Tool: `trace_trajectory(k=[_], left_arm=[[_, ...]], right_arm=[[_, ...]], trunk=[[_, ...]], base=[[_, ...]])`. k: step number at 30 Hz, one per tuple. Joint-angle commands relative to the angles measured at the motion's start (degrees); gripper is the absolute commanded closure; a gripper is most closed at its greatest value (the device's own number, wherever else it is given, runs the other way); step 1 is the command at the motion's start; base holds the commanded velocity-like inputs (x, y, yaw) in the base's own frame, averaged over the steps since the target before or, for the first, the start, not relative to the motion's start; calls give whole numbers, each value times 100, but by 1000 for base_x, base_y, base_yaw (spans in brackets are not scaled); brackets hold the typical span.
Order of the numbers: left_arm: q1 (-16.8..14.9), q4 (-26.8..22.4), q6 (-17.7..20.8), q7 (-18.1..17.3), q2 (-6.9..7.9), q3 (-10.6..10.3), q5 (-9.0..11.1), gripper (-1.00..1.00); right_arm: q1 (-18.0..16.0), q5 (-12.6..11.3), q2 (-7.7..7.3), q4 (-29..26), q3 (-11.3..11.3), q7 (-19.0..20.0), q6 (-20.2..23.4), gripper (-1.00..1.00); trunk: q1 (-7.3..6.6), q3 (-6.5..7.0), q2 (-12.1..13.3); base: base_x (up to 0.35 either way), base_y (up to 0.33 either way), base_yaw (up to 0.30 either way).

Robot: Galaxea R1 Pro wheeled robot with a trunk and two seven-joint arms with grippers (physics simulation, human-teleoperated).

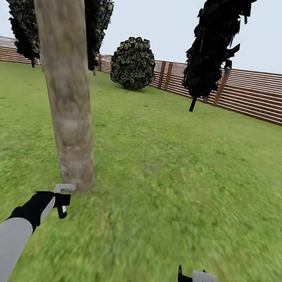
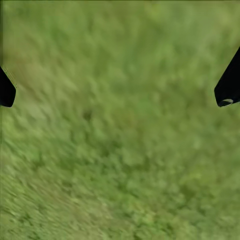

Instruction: In the garden, pick up the pesticide atomizer on the floor and spray pesticide onto both trees until each tree trunk is fully covered.

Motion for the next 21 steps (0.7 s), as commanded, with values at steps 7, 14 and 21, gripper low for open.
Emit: trace_trajectory(k=[7, 14, 21], left_arm=[[21, -8, 26, -53, -8, 41, -61, 100], [22, -8, 11, -53, -26, 41, -61, 100], [22, -8, 9, -53, -13, 164, -62, 100]], right_arm=[[-5, 63, 2, 11, -20, -36, -14, -100], [-5, 65, 2, 12, -20, -36, -14, -100], [-5, 63, 2, 12, -20, -36, -14, -100]], trunk=[[1, -5, -2], [1, -5, -2], [1, -5, -2]], base=[[261, -167, 3], [223, -195, 116], [149, -241, 276]])
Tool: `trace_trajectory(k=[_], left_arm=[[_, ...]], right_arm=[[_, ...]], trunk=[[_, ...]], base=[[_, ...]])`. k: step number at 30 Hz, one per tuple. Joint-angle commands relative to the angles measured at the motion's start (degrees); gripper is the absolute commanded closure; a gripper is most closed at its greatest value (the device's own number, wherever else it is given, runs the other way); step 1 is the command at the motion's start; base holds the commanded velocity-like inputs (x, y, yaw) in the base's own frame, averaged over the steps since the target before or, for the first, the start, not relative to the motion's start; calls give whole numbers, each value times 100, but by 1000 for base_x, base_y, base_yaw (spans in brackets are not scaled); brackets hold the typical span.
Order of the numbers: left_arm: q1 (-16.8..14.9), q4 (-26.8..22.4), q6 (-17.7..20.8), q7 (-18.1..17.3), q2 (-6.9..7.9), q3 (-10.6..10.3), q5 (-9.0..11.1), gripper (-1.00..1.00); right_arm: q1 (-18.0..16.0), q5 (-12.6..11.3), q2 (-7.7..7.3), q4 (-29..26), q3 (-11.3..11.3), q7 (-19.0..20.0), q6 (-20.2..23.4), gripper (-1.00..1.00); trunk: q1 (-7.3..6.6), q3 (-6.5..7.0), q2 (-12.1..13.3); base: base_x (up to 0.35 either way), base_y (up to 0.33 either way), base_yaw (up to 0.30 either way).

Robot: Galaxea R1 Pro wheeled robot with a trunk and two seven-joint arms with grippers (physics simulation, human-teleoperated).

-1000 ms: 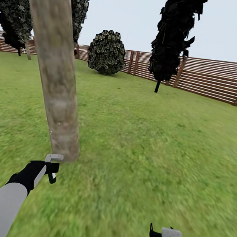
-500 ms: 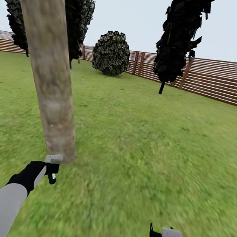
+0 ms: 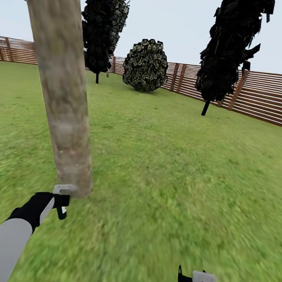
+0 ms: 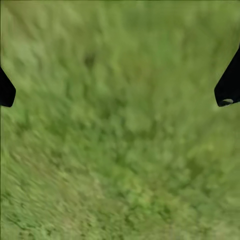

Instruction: In the garden, pick up the pesticide atomizer on the floor and spray pesticide onto both trees until each tree trunk is fully covered.

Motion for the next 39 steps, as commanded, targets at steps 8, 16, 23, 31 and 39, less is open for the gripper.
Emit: trace_trajectory(k=[8, 16, 23, 31, 39], left_arm=[[81, 372, 1, -60, 63, 217, -93, 100], [92, 374, 67, 114, 242, 173, -135, 100], [115, 407, -79, 394, -312, 159, -187, 100], [129, 391, -541, 762, -340, 193, -163, 100], [257, 384, -543, 765, -344, 225, -135, 100]], right_arm=[[-4, 61, -8, 7, -20, -36, -14, -100], [-4, 62, -15, 3, -20, -36, -14, -100], [-4, 62, -17, 7, -20, -36, -14, -100], [-4, 61, -17, -1, -20, -36, -14, -100], [-4, 55, -17, -1, -20, -36, -14, -100]], trunk=[[0, -5, -2], [0, -5, -2], [0, -5, -2], [0, -5, -2], [0, -5, -2]], base=[[202, -218, 278], [215, -168, 200], [14, -10, 5], [0, -88, 0], [71, -264, 0]])
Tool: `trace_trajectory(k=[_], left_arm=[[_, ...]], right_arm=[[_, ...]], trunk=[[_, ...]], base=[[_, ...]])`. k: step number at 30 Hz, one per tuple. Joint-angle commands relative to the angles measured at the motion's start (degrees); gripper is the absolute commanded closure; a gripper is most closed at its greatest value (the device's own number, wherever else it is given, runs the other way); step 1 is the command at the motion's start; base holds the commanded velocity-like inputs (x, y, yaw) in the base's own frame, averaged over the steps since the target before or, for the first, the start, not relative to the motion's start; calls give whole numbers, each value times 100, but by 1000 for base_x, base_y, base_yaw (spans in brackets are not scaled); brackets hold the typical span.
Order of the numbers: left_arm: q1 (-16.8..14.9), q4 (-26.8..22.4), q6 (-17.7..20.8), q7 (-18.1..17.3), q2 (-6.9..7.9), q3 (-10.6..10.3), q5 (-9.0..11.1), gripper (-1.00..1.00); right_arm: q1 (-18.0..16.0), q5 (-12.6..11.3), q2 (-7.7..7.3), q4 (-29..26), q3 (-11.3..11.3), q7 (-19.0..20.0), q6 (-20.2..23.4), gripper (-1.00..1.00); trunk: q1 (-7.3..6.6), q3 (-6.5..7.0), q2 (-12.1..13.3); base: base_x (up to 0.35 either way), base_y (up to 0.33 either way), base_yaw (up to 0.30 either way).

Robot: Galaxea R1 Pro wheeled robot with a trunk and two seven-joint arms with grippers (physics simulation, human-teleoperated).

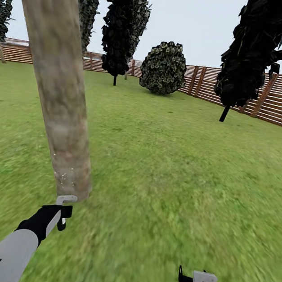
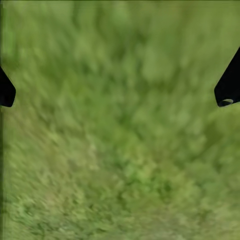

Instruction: In the garden, pick up the pesticide atomizer on the floor and spray pesticide onto both trees until each tree trunk is fully covered.

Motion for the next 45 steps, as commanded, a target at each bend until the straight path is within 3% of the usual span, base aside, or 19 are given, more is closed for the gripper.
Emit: trace_trajectory(k=[1, 9, 25, 29, 32, 33, 34, 35, 38, 39, 41, 43, 45], left_arm=[[-1, -11, 27, -11, 4, 38, -61, 100], [5, -7, 23, -6, 3, 37, -53, 100], [-2, -76, 38, -19, 12, 48, -10, 100], [-100, -135, 87, -82, -35, -9, -22, 100], [-438, -197, 231, -178, -55, -26, -33, 100], [-624, -219, 489, -446, 8, -35, -51, 100], [-773, -227, 676, -870, 403, -43, -57, 100], [-805, -227, 715, -1055, 653, -42, -51, 100], [-833, -227, 743, -1444, 918, -55, -50, 100], [-850, -231, 748, -1497, 879, -113, -47, 100], [-946, -229, 772, -1528, 652, -331, -52, 100], [-1136, -240, 1129, -1538, 418, -648, -54, 100], [-1325, -251, 1469, -1554, 482, -712, -64, 100]], right_arm=[[-5, 64, 1, 12, -20, -36, -14, -100], [-5, 62, 1, 10, -20, -36, -14, -100], [-5, 68, 1, 10, -20, -36, -14, -100], [-5, 65, 1, 9, -20, -36, -20, -100], [-5, 66, 1, 9, -20, -36, -15, -100], [-5, 64, -1, 9, -20, -36, -18, -100], [-5, 65, -4, 9, -20, -40, -17, -100], [-5, 64, -6, 9, -20, -42, -16, -100], [-5, 60, -8, 2, -23, -45, -15, -100], [-5, 60, -8, 6, -24, -45, -14, -100], [-5, 60, -8, 6, -22, -45, -14, -100], [-5, 60, -8, 8, -22, -45, -14, -100], [-5, 61, -8, 9, -21, -45, -14, -100]], trunk=[[0, -5, -2], [0, -5, -2], [0, -5, -2], [0, -5, -2], [0, -5, -2], [0, -5, -2], [0, -5, -2], [0, -5, -2], [0, -5, -2], [0, -5, -2], [0, -5, -2], [0, -5, -2], [0, -5, -2]], base=[[153, -243, 0], [208, -206, 49], [37, -230, 272], [-11, -14, 144], [-1, -1, 13], [0, 0, 2], [0, 0, 0], [0, 0, 0], [0, 0, 0], [0, 0, 0], [0, 0, 0], [0, 0, 0], [0, 0, 0]])
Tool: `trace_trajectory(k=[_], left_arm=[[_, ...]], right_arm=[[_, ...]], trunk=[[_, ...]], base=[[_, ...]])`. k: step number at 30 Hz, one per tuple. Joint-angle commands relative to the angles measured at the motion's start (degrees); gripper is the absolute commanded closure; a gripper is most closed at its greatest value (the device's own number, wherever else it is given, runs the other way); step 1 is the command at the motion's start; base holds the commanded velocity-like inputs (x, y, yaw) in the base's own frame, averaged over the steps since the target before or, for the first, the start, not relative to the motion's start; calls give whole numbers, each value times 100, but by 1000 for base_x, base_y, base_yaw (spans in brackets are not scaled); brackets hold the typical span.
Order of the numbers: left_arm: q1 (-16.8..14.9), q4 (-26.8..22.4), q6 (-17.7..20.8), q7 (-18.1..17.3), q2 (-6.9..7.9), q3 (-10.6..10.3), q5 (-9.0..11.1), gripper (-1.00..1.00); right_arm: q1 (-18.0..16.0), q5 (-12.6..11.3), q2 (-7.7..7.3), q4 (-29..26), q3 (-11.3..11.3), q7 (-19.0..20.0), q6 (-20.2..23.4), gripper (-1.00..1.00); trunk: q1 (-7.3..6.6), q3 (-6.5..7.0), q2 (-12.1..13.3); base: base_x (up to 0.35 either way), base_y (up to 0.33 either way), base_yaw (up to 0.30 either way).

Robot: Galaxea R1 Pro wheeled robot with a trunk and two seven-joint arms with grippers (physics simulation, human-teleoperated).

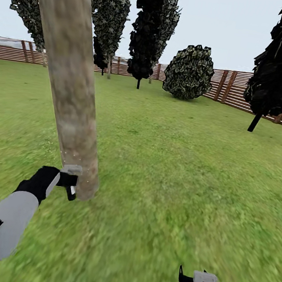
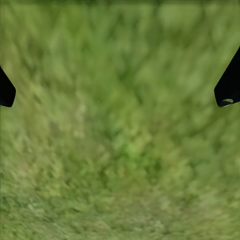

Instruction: In the garden, pick up the pesticide atomizer on the floor and spray pesticide onto both trees until each tree trunk is fully covered.

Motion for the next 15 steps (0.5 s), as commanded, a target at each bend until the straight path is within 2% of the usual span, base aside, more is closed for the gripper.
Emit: trace_trajectory(k=[1, 2, 3, 4, 5, 6, 7, 8, 10, 12, 15], left_arm=[[-66, -13, 169, -55, 118, 22, -45, 100], [-91, -15, 227, -61, 241, 16, -40, 100], [-120, -18, 304, -179, 569, 9, -33, 100], [-125, -18, 318, -333, 702, 6, -36, 100], [-125, -18, 321, -447, 754, 2, -40, 100], [-124, -19, 323, -544, 781, -5, -55, 100], [-124, -19, 333, -636, 778, -97, -119, 100], [-133, -22, 376, -694, 743, -336, -177, 100], [-199, -34, 555, -733, 684, -594, -192, 100], [-216, -35, 602, -739, 694, -628, -193, 100], [-217, -30, 630, -743, 735, -634, -186, 100]], right_arm=[[-5, 62, 1, 8, -20, -38, -15, -100], [-5, 61, 1, 8, -19, -38, -15, -100], [-5, 62, 1, 8, -19, -38, -15, -100], [-5, 62, 1, 8, -19, -38, -15, -100], [-5, 65, 1, 8, -19, -38, -15, -100], [-5, 66, 1, 8, -19, -38, -15, -100], [-5, 67, 1, 8, -19, -38, -15, -100], [-5, 68, 1, 8, -19, -38, -15, -100], [-5, 67, 1, 8, -19, -38, -15, -100], [-5, 68, 1, 8, -19, -38, -15, -100], [-5, 65, 1, 8, -19, -38, -15, -100]], trunk=[[-1, -6, -2], [-1, -6, -2], [-1, -6, -2], [-1, -6, -2], [-1, -6, -2], [-1, -6, -2], [-1, -6, -2], [-1, -6, -2], [-1, -6, -2], [-1, -6, -2], [-1, -6, -2]], base=[[0, 0, 0], [0, 0, 0], [0, 0, 0], [0, 0, 0], [0, 0, 0], [0, 0, 0], [0, 0, 0], [0, 0, 0], [0, 0, 0], [0, 0, 0], [0, -177, 0]])
